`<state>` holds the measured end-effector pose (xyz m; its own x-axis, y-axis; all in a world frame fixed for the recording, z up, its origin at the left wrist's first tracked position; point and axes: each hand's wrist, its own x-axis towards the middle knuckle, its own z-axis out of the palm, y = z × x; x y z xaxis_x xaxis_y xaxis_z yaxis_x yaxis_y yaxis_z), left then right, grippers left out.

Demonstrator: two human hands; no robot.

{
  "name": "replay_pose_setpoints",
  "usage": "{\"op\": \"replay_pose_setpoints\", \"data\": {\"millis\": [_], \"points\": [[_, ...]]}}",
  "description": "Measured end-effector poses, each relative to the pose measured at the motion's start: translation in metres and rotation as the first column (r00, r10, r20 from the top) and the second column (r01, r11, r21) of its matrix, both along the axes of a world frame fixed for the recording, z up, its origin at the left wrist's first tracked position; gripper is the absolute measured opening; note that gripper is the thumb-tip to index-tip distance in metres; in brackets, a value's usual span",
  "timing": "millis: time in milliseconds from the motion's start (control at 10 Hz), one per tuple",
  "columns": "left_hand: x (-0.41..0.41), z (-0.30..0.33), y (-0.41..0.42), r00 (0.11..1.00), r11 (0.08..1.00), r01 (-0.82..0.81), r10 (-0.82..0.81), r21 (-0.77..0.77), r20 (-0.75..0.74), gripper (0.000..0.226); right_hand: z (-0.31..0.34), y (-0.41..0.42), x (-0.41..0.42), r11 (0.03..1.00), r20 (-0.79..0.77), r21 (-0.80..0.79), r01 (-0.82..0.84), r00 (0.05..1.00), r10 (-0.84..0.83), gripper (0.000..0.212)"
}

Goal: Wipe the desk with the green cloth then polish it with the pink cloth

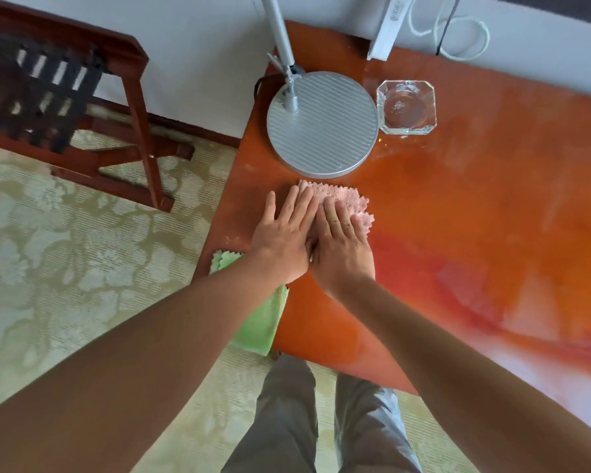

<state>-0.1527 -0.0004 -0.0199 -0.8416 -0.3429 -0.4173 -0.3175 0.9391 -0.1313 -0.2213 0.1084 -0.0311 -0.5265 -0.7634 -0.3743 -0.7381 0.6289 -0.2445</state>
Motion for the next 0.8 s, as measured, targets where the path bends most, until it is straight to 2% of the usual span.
{"op": "replay_pose_setpoints", "data": {"millis": [300,500,600,700,800], "points": [[0.046,0.002,-0.075,0.995,0.993,-0.098,0.095,0.073,0.038,0.067,-0.001,-0.077,0.039,0.997,-0.009,0.007,-0.077,0.997,0.077,0.070],[0.057,0.006,-0.092,0.993,0.990,-0.109,0.106,0.087,0.043,0.068,-0.002,-0.094,0.048,0.995,-0.017,-0.014,-0.099,0.995,0.099,0.069],[0.055,0.014,-0.088,0.994,0.990,-0.113,0.113,0.085,0.000,0.068,0.007,-0.091,0.042,0.996,0.038,-0.024,-0.091,0.995,0.092,0.070],[0.063,0.027,-0.082,0.990,0.988,-0.093,0.104,0.122,-0.095,0.057,0.024,-0.080,0.043,0.993,0.085,-0.118,-0.005,0.996,0.015,0.060],[0.068,0.047,-0.070,0.934,0.970,-0.086,0.157,0.227,-0.320,0.033,0.048,-0.069,0.043,0.928,0.174,-0.313,0.202,0.973,-0.153,0.039]]}}
